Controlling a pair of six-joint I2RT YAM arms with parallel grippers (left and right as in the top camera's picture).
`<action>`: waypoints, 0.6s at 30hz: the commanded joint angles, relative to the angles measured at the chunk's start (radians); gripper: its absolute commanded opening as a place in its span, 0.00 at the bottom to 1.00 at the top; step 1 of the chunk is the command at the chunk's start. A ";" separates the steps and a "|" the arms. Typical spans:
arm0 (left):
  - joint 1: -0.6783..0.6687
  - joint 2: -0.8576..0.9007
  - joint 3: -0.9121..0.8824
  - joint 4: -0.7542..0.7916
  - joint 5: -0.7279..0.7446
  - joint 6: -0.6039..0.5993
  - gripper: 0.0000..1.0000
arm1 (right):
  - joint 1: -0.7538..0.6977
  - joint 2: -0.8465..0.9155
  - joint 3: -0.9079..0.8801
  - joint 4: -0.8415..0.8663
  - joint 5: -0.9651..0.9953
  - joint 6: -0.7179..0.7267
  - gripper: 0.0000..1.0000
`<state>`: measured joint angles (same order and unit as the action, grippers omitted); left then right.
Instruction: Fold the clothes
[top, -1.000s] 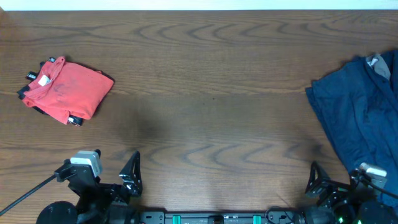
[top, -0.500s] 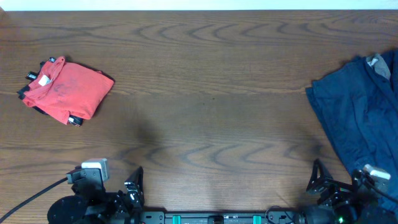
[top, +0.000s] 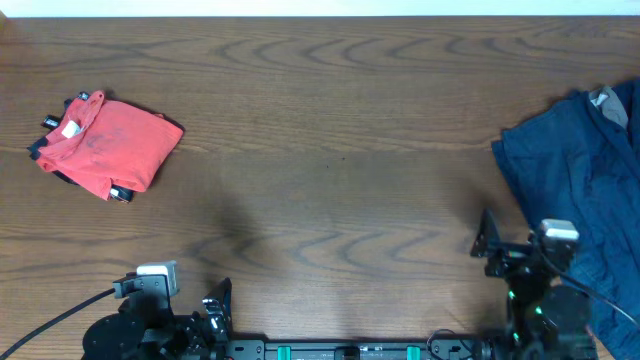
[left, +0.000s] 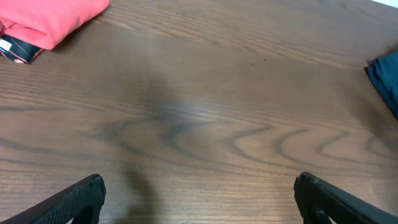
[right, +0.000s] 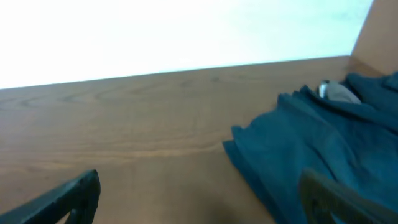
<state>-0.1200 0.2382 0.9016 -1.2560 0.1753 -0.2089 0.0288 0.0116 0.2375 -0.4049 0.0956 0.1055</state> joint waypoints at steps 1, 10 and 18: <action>-0.004 -0.004 -0.005 -0.001 -0.012 0.006 0.98 | -0.009 -0.006 -0.120 0.134 -0.010 -0.059 0.99; -0.004 -0.004 -0.005 -0.001 -0.012 0.006 0.98 | -0.008 -0.006 -0.186 0.229 -0.152 -0.051 0.99; -0.004 -0.004 -0.005 -0.001 -0.012 0.006 0.98 | -0.009 -0.006 -0.190 0.237 -0.140 -0.140 0.99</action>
<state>-0.1200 0.2382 0.9005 -1.2564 0.1753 -0.2089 0.0273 0.0128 0.0586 -0.1703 -0.0254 0.0387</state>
